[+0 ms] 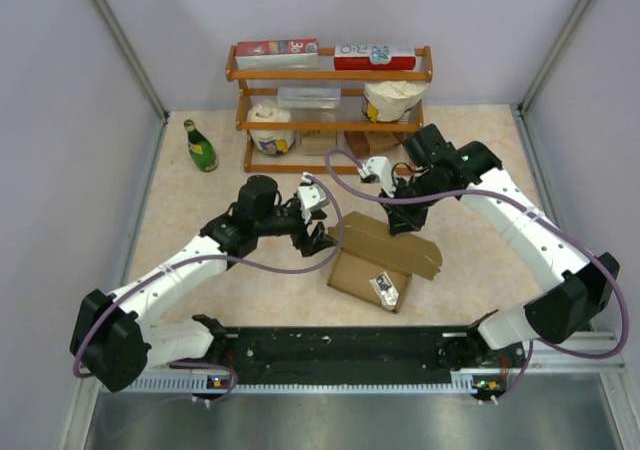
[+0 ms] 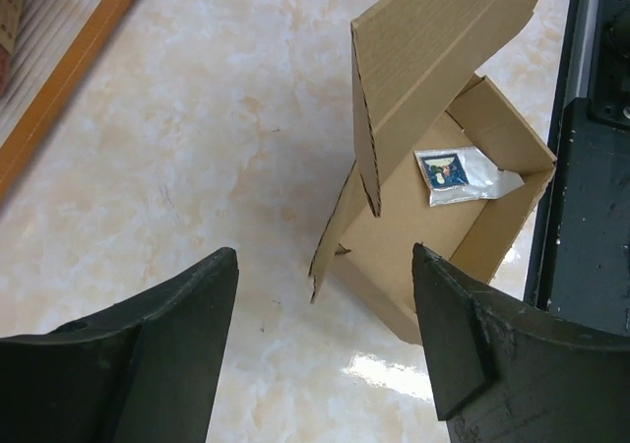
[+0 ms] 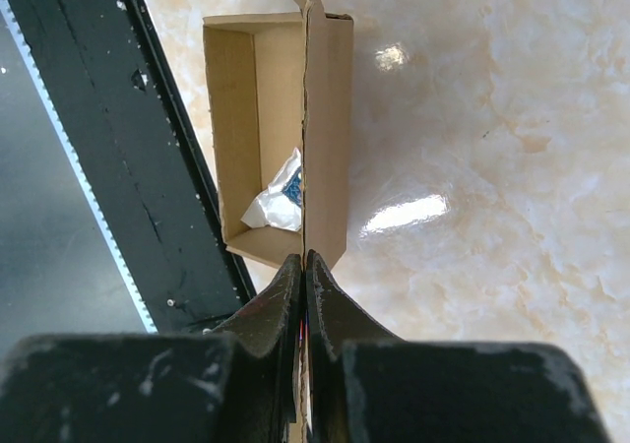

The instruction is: Fold the paper box

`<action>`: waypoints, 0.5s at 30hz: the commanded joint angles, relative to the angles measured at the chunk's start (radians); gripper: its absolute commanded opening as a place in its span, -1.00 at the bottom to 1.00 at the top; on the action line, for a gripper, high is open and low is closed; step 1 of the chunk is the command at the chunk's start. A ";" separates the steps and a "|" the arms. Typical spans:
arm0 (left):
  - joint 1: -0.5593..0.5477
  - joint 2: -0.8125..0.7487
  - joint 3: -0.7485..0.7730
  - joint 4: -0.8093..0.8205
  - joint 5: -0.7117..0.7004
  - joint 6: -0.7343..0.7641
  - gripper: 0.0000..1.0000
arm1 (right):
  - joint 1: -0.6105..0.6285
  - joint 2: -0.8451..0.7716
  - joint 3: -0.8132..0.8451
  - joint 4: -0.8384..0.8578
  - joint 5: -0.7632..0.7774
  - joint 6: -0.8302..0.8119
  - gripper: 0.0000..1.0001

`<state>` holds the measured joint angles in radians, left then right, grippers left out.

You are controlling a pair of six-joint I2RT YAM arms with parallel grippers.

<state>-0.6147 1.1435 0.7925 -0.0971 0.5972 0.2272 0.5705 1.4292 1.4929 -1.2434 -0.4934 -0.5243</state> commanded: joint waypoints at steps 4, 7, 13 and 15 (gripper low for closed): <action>0.003 0.077 0.097 0.056 0.133 0.024 0.14 | 0.014 -0.036 -0.006 0.024 0.003 -0.011 -1.00; 0.003 0.111 0.116 0.040 0.164 0.026 -0.04 | 0.014 -0.036 -0.010 0.024 0.004 -0.008 -1.00; 0.003 0.128 0.119 0.036 0.193 0.027 -0.06 | 0.014 -0.041 -0.006 0.024 -0.005 -0.006 -1.00; -0.002 0.133 0.119 0.034 0.197 0.029 -0.06 | 0.014 -0.041 -0.008 0.025 -0.002 -0.008 -1.00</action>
<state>-0.6147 1.2682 0.8726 -0.0940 0.7429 0.2424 0.5732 1.4242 1.4845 -1.2404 -0.4831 -0.5240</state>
